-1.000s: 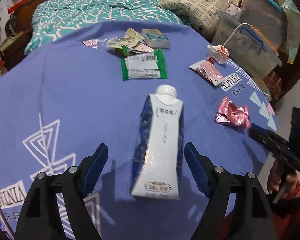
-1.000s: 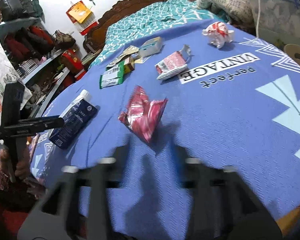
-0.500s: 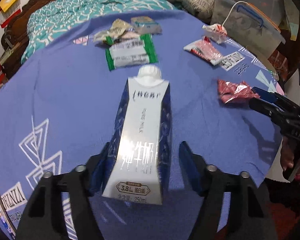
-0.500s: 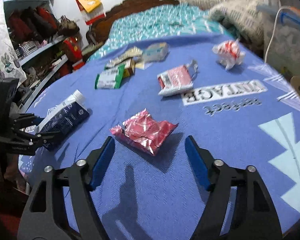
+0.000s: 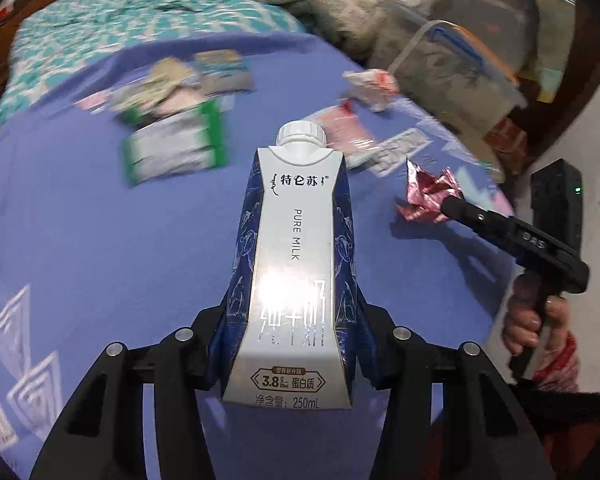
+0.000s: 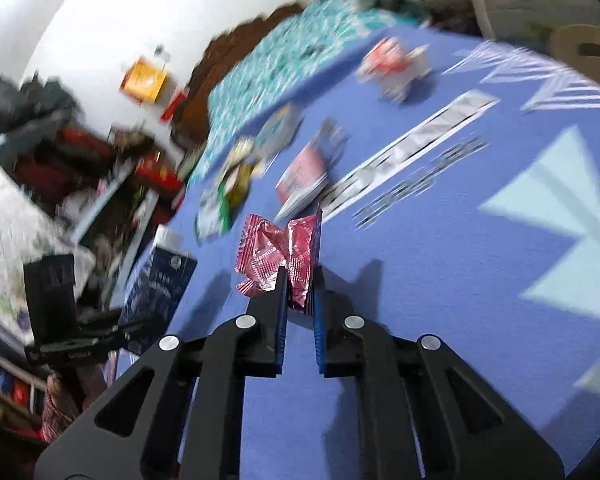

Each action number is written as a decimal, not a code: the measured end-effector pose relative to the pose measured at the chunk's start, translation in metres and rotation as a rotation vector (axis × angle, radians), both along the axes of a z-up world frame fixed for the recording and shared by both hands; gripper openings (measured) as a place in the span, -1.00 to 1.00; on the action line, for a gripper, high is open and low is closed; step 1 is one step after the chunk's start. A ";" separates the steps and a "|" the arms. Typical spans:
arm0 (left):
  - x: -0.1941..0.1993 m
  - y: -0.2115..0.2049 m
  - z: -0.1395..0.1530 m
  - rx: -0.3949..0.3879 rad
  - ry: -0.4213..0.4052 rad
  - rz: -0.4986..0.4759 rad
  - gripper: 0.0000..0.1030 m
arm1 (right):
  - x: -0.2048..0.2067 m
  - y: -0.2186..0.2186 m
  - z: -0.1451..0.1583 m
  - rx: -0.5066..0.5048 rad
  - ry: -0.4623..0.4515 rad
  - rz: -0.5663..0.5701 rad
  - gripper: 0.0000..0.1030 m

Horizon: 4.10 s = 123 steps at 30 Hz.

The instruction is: Collect trash

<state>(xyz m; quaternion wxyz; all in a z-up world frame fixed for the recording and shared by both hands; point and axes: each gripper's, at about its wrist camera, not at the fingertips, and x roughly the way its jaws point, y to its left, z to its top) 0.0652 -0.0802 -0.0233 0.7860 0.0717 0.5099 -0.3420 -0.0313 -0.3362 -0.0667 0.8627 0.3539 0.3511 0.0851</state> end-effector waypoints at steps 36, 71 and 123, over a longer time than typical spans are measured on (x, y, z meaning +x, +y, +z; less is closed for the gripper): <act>0.031 -0.331 0.012 -0.032 -0.047 -0.361 0.52 | -0.051 -0.247 0.033 -0.216 -0.021 -0.691 0.31; 0.142 0.037 -0.037 -0.060 -0.015 0.283 -0.43 | 0.143 0.027 0.006 -0.241 0.130 -0.027 0.04; 0.038 0.055 0.025 -0.167 -0.039 0.201 -0.84 | 0.139 0.075 -0.005 -0.089 0.135 0.244 -0.67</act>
